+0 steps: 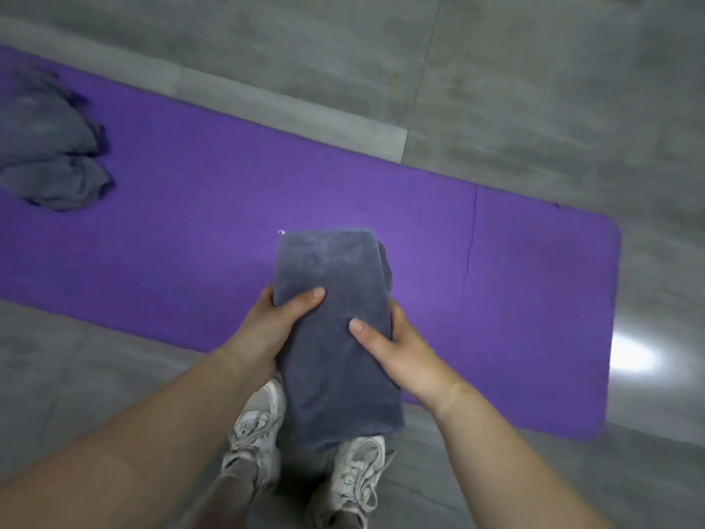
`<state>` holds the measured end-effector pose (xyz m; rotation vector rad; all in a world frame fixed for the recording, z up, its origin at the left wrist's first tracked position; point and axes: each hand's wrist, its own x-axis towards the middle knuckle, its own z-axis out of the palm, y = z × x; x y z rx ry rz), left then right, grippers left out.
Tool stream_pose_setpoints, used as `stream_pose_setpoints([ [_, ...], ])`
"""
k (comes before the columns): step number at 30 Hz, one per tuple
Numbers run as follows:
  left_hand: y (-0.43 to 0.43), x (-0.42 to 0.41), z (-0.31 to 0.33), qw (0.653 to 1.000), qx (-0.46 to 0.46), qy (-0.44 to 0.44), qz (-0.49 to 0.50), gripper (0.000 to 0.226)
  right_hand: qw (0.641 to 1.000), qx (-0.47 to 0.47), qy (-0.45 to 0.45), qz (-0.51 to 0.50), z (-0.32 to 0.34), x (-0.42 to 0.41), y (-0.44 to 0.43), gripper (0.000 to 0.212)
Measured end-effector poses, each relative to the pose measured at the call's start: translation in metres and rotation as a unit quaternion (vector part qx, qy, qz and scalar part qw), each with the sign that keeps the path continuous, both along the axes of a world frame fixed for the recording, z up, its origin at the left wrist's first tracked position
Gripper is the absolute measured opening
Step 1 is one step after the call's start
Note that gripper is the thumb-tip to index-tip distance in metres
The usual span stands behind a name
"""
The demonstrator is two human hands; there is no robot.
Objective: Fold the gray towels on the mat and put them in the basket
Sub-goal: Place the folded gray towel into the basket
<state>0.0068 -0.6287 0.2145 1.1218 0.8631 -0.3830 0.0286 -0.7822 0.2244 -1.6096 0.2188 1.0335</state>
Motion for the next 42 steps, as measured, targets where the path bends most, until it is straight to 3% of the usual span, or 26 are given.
stream_pose_setpoints([
  [2, 0.004, -0.01, 0.065, 1.0, -0.019, -0.011, 0.004, 0.007, 1.0, 0.018, 0.018, -0.01, 0.062, -0.002, 0.003, 0.035],
  [4, 0.008, -0.017, 0.128, 0.999, -0.041, -0.034, 0.008, 0.01, 0.997, 0.063, 0.045, -0.018, 0.12, -0.002, 0.005, 0.061],
  [6, 0.016, -0.025, 0.18, 0.996, -0.038, -0.074, 0.013, 0.025, 0.993, 0.101, 0.062, 0.003, 0.171, -0.003, 0.01, 0.08],
  [10, 0.043, -0.041, 0.258, 0.988, 0.017, -0.118, 0.102, 0.043, 0.994, 0.099, 0.031, 0.039, 0.244, -0.007, 0.041, 0.068],
  [12, 0.062, -0.053, 0.286, 0.981, 0.038, -0.124, 0.147, 0.031, 0.994, 0.089, 0.03, 0.058, 0.267, -0.014, 0.067, 0.067],
  [15, 0.098, -0.077, 0.315, 0.968, 0.036, -0.133, 0.208, 0.008, 0.989, 0.109, 0.043, 0.095, 0.298, -0.03, 0.112, 0.047],
  [17, 0.13, -0.094, 0.328, 0.96, 0.032, -0.148, 0.236, 0.009, 0.982, 0.122, 0.068, 0.124, 0.309, -0.04, 0.145, 0.05],
  [20, 0.189, -0.122, 0.338, 0.951, 0.061, -0.156, 0.26, 0.031, 0.98, 0.116, 0.081, 0.142, 0.315, -0.058, 0.208, 0.064],
  [24, 0.287, -0.166, 0.342, 0.938, 0.075, -0.143, 0.305, 0.023, 0.98, 0.075, 0.033, 0.182, 0.325, -0.089, 0.32, 0.072],
  [27, 0.366, -0.203, 0.352, 0.936, 0.085, -0.145, 0.311, 0.02, 0.966, 0.081, 0.055, 0.24, 0.338, -0.114, 0.404, 0.079],
  [30, 0.432, -0.224, 0.359, 0.935, 0.105, -0.146, 0.306, 0.012, 0.955, 0.094, 0.07, 0.271, 0.344, -0.131, 0.469, 0.057],
  [33, 0.488, -0.223, 0.359, 0.942, 0.115, -0.139, 0.282, 0.016, 0.966, 0.101, 0.034, 0.234, 0.344, -0.135, 0.519, 0.038],
  [39, 0.583, -0.176, 0.354, 0.966, 0.099, -0.127, 0.201, 0.017, 0.983, 0.118, 0.02, 0.136, 0.324, -0.103, 0.6, 0.049],
  [42, 0.642, -0.146, 0.351, 0.969, 0.112, -0.115, 0.185, 0.048, 0.982, 0.127, 0.032, 0.133, 0.304, -0.075, 0.658, 0.05],
])
